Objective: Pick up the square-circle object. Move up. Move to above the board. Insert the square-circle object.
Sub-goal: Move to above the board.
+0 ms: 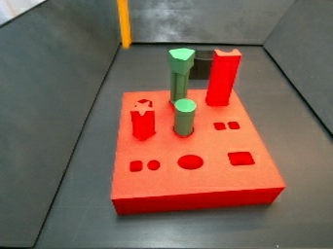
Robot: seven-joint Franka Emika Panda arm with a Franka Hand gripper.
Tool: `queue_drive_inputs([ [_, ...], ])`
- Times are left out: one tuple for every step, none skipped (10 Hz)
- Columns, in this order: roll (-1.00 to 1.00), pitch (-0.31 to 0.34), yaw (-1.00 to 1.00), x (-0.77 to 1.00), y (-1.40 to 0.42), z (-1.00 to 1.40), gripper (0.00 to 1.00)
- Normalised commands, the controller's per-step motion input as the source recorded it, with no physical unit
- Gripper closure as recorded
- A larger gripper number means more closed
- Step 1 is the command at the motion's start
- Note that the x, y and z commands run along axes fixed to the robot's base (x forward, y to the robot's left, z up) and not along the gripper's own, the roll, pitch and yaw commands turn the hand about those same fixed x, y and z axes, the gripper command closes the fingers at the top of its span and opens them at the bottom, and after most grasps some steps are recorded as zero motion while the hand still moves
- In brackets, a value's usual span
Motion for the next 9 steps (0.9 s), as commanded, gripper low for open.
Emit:
queue_drive_inputs([
  [-0.04, -0.009, -0.10, 0.07, 0.38, 1.00, 1.00],
  [-0.02, 0.018, -0.08, 0.06, 0.35, 1.00, 1.00],
  [-0.01, 0.041, -0.06, 0.06, 0.33, 1.00, 1.00],
  [0.00, 0.064, -0.05, 0.05, 0.30, 1.00, 1.00],
  [0.01, 0.074, -0.05, 0.05, 0.28, 1.00, 1.00],
  [0.00, 0.075, -0.05, 0.04, 0.24, 1.00, 1.00],
  [-0.01, 0.074, -0.05, 0.03, 0.22, 1.00, 1.00],
  [-0.02, 0.073, -0.05, 0.02, 0.15, 0.82, 1.00],
  [-0.01, 0.072, -0.05, 0.01, 0.12, 0.71, 1.00],
])
